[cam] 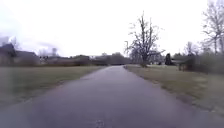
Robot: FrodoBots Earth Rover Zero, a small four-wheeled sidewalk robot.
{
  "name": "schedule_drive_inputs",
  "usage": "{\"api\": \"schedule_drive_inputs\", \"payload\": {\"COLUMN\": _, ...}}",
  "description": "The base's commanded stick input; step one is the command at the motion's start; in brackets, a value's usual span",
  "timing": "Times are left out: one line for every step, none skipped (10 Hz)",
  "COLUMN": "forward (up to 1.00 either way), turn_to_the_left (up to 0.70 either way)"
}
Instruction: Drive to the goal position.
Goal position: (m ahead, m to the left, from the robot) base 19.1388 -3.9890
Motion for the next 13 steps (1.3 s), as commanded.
{"api": "schedule_drive_inputs", "payload": {"forward": 1.0, "turn_to_the_left": 0.0}}
{"api": "schedule_drive_inputs", "payload": {"forward": 1.0, "turn_to_the_left": 0.0}}
{"api": "schedule_drive_inputs", "payload": {"forward": 1.0, "turn_to_the_left": 0.0}}
{"api": "schedule_drive_inputs", "payload": {"forward": 1.0, "turn_to_the_left": 0.0}}
{"api": "schedule_drive_inputs", "payload": {"forward": 1.0, "turn_to_the_left": 0.0}}
{"api": "schedule_drive_inputs", "payload": {"forward": 1.0, "turn_to_the_left": 0.0}}
{"api": "schedule_drive_inputs", "payload": {"forward": 1.0, "turn_to_the_left": 0.0}}
{"api": "schedule_drive_inputs", "payload": {"forward": 1.0, "turn_to_the_left": 0.0}}
{"api": "schedule_drive_inputs", "payload": {"forward": 1.0, "turn_to_the_left": 0.0}}
{"api": "schedule_drive_inputs", "payload": {"forward": 1.0, "turn_to_the_left": 0.0}}
{"api": "schedule_drive_inputs", "payload": {"forward": 1.0, "turn_to_the_left": 0.0}}
{"api": "schedule_drive_inputs", "payload": {"forward": 1.0, "turn_to_the_left": 0.0}}
{"api": "schedule_drive_inputs", "payload": {"forward": 1.0, "turn_to_the_left": 0.0}}
